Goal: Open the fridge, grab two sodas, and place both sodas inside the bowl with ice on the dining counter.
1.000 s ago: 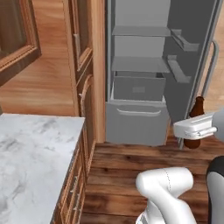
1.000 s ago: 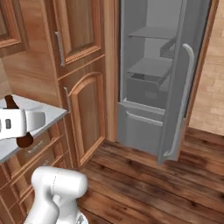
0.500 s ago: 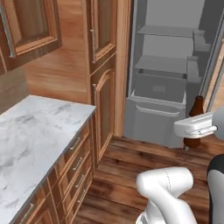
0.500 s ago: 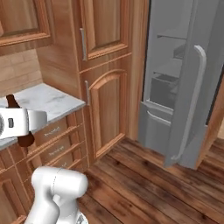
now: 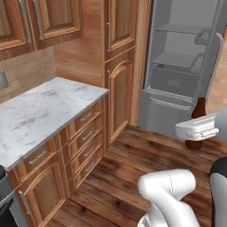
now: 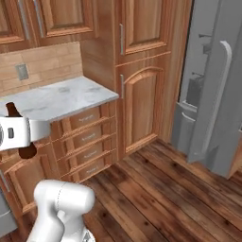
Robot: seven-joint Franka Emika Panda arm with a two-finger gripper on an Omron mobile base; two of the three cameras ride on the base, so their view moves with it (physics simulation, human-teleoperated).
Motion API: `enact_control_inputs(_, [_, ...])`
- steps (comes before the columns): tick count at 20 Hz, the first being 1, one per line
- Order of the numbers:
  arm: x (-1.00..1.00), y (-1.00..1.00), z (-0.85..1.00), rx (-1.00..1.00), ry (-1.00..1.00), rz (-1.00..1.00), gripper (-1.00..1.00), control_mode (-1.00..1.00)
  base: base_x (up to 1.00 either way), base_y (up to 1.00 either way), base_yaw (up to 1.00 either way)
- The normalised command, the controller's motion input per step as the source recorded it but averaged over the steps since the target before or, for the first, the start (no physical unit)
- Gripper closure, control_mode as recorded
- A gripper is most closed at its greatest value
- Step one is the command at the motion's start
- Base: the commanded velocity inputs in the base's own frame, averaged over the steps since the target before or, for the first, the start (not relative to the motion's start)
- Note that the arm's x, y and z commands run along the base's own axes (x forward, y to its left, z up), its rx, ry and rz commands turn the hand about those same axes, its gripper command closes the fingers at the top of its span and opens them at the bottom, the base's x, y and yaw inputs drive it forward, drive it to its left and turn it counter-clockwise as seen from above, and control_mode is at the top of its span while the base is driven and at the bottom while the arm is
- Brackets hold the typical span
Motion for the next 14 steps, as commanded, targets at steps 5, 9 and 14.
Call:
enact_control_inputs(5, [0.00, 0.00, 0.00, 0.00, 0.00, 0.00, 1.00, 1.00, -1.00, -0.41, 0.34])
enact_control_inputs(9, [0.00, 0.00, 0.00, 0.00, 0.00, 0.00, 1.00, 1.00, -1.00, -0.44, 0.35])
enact_control_inputs(14, [0.00, 0.00, 0.00, 0.00, 0.00, 0.00, 1.00, 1.00, -1.00, -0.25, 0.35])
